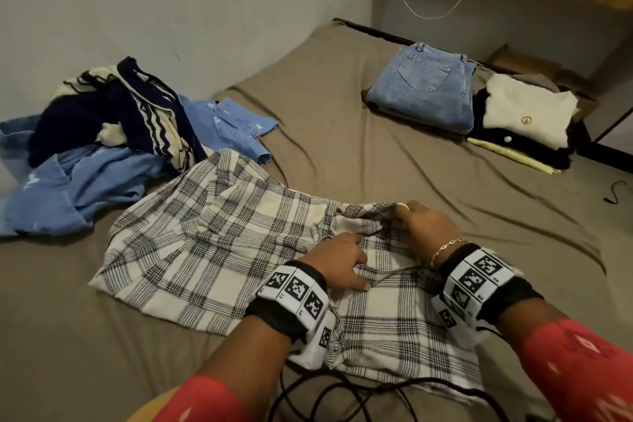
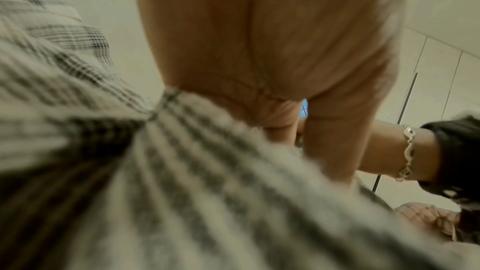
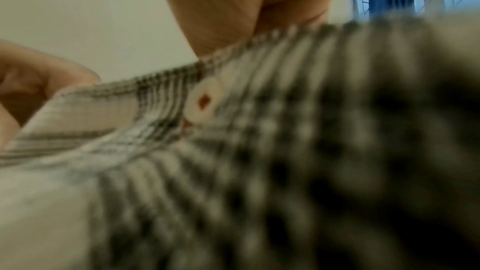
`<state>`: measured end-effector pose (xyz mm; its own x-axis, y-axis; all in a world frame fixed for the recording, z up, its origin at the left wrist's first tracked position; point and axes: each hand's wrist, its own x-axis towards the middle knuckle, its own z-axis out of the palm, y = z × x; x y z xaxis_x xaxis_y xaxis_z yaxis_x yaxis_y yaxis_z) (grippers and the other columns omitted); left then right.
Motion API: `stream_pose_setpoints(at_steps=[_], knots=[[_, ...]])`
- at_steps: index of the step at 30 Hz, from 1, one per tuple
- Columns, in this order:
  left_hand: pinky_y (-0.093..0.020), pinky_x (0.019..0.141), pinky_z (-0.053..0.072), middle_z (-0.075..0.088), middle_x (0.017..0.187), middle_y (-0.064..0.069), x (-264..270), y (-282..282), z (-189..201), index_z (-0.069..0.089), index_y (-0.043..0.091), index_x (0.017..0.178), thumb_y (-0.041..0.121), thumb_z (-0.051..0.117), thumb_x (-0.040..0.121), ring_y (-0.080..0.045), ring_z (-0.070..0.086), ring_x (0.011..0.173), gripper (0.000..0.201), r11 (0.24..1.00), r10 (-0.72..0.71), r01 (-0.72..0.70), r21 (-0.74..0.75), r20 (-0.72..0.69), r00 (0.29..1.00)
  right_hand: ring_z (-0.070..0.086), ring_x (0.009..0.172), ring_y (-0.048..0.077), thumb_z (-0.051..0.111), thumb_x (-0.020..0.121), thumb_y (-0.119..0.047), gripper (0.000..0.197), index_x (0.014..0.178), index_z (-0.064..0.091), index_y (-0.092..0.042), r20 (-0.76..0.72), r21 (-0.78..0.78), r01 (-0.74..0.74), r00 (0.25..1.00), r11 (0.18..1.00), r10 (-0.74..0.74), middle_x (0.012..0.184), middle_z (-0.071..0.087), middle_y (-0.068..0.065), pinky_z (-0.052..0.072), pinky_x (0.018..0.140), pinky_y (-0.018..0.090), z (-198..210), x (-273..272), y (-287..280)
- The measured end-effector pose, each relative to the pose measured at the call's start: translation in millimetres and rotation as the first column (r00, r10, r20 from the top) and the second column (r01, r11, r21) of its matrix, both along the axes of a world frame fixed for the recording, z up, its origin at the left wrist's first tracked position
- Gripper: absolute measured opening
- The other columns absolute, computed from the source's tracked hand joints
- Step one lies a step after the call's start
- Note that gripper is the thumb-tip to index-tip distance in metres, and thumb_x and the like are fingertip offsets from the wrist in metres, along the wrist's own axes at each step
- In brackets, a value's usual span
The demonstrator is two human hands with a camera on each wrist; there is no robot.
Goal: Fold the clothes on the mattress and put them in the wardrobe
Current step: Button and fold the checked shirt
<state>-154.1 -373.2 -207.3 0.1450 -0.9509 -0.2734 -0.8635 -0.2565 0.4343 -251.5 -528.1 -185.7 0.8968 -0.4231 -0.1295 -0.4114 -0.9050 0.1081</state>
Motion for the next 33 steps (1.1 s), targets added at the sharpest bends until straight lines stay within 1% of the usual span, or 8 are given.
stream_pose_setpoints(at_steps=[8, 15, 17, 21, 25, 27, 29, 33], knots=[[-0.037, 0.096, 0.038, 0.041, 0.134, -0.015, 2, -2, -4, 0.060, 0.001, 0.103, 0.038, 0.060, 0.086, -0.027, 0.039, 0.122, 0.040, 1.000, -0.002, 0.002, -0.005, 0.023, 1.000, 0.059, 0.099, 0.028, 0.040, 0.096, -0.025, 0.029, 0.123, 0.047, -0.016, -0.035, -0.207, -0.121, 0.993, 0.971, 0.116, 0.110, 0.056, 0.007, 0.039, 0.064, 0.032, 17, -2, 6], [-0.034, 0.078, 0.042, 0.057, 0.084, 0.000, -4, -10, 2, 0.052, 0.019, 0.086, 0.038, 0.050, 0.093, -0.017, 0.052, 0.077, 0.020, 0.930, 0.216, -0.275, -0.244, -0.242, 0.946, 0.060, 0.086, 0.032, 0.052, 0.090, -0.037, 0.033, 0.104, 0.068, -0.012, 0.394, 0.222, -0.058, 0.919, 0.973, -0.035, 0.092, 0.065, 0.011, 0.043, 0.069, 0.035, 8, -13, -7], [-0.030, 0.072, 0.043, 0.057, 0.081, -0.001, -5, -15, 3, 0.051, 0.019, 0.087, 0.025, 0.049, 0.095, -0.016, 0.052, 0.074, 0.009, 0.855, 0.254, -0.445, -0.267, -0.532, 0.808, 0.061, 0.076, 0.030, 0.041, 0.085, -0.045, 0.047, 0.089, 0.068, -0.007, 0.461, 0.326, -0.058, 0.881, 0.944, -0.105, 0.079, 0.068, 0.010, 0.039, 0.062, 0.031, 4, -14, -9], [-0.023, 0.063, 0.049, 0.056, 0.088, -0.004, -7, -20, 2, 0.052, 0.022, 0.098, 0.002, 0.048, 0.093, -0.015, 0.056, 0.081, 0.021, 0.816, 0.167, -0.577, -0.024, -0.947, 0.275, 0.058, 0.070, 0.025, 0.037, 0.083, -0.043, 0.032, 0.075, 0.056, -0.018, 0.486, 0.488, -0.108, 0.858, 0.866, -0.167, 0.067, 0.059, 0.001, 0.043, 0.067, 0.037, -2, -16, -9], [-0.021, 0.062, 0.052, 0.061, 0.088, -0.004, -3, -17, 7, 0.060, 0.012, 0.094, 0.003, 0.052, 0.091, -0.012, 0.059, 0.079, 0.012, 0.760, 0.187, -0.645, 0.080, -0.977, 0.099, 0.050, 0.074, 0.009, 0.036, 0.082, -0.051, 0.032, 0.080, 0.056, -0.026, 0.330, 0.619, -0.168, 0.942, 0.767, -0.060, 0.077, 0.055, -0.005, 0.037, 0.072, 0.027, -2, -19, -4], [-0.022, 0.055, 0.052, 0.062, 0.079, -0.006, 9, -9, 5, 0.060, 0.009, 0.079, 0.000, 0.058, 0.087, -0.013, 0.059, 0.067, 0.012, 0.674, 0.297, -0.733, 0.095, -0.943, 0.151, 0.050, 0.088, 0.011, 0.029, 0.077, -0.059, 0.057, 0.096, 0.064, -0.019, 0.345, 0.544, -0.165, 0.938, 0.823, -0.040, 0.094, 0.055, -0.003, 0.036, 0.079, 0.026, -6, -26, -5], [-0.024, 0.053, 0.048, 0.060, 0.071, -0.003, 21, 1, -3, 0.058, 0.010, 0.072, -0.009, 0.058, 0.081, -0.010, 0.055, 0.056, 0.022, 0.635, 0.458, -0.771, -0.039, -0.785, 0.417, 0.050, 0.092, 0.013, 0.029, 0.077, -0.055, 0.057, 0.097, 0.066, -0.017, 0.446, 0.408, -0.139, 0.893, 0.902, -0.064, 0.097, 0.054, -0.006, 0.038, 0.081, 0.030, -10, -34, -4], [-0.026, 0.058, 0.038, 0.054, 0.074, 0.006, 18, 12, 0, 0.057, 0.020, 0.096, -0.013, 0.049, 0.079, -0.017, 0.053, 0.068, 0.038, 0.799, 0.487, -0.553, -0.236, -0.284, 0.826, 0.057, 0.078, 0.012, 0.047, 0.081, -0.025, 0.027, 0.087, 0.071, -0.015, 0.541, 0.386, -0.282, 0.840, 0.878, 0.032, 0.082, 0.061, -0.012, 0.043, 0.070, 0.026, -7, -42, 17]])
